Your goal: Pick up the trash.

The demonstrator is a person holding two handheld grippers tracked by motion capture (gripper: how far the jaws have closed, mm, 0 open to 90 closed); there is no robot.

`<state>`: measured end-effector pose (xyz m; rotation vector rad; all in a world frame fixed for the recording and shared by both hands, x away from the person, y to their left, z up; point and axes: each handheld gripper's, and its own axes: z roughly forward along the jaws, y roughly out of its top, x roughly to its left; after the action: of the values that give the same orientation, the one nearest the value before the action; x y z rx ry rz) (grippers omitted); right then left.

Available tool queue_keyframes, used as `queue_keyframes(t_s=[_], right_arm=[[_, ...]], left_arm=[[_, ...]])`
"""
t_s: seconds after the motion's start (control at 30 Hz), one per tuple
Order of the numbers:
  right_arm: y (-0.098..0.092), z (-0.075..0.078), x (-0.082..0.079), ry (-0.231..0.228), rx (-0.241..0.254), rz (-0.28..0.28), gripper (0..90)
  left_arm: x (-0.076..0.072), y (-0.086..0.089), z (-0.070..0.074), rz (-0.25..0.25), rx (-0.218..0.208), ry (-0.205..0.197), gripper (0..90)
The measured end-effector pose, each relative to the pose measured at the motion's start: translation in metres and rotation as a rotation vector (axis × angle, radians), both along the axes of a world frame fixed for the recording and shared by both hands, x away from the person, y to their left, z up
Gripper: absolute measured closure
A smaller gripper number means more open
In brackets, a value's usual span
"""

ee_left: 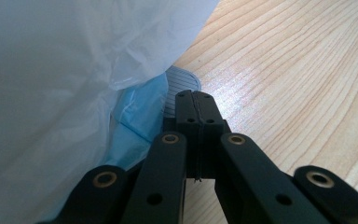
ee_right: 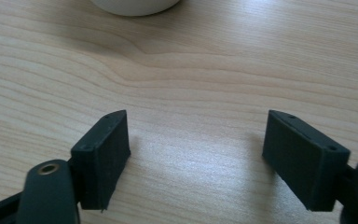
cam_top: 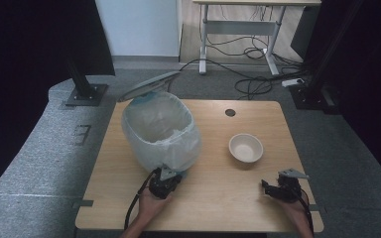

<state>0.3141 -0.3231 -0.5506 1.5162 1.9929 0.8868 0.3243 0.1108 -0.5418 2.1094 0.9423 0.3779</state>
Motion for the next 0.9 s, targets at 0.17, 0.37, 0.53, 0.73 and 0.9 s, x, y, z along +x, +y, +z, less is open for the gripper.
queue_keyframes(t_s=[0.17, 0.37, 0.53, 0.73, 0.9], right_arm=[[0.000, 0.005, 0.000, -0.012, 0.017, -0.005, 22.5], [0.001, 0.018, 0.002, -0.040, 0.070, -0.018, 24.5], [-0.002, 0.029, 0.005, -0.062, 0.101, -0.022, 27.3], [-0.001, 0.038, 0.017, -0.071, 0.120, -0.030, 29.5], [0.002, 0.043, 0.031, -0.071, 0.112, -0.035, 30.6]], left_arm=[[0.000, 0.000, 0.000, -0.002, 0.000, -0.001, 90.0], [0.000, 0.000, 0.000, -0.004, -0.001, -0.001, 90.0], [0.000, 0.001, 0.000, -0.006, 0.000, -0.002, 90.0], [0.000, 0.000, 0.000, -0.006, 0.000, 0.000, 90.0], [0.000, 0.000, 0.000, -0.005, 0.000, -0.001, 90.0]])
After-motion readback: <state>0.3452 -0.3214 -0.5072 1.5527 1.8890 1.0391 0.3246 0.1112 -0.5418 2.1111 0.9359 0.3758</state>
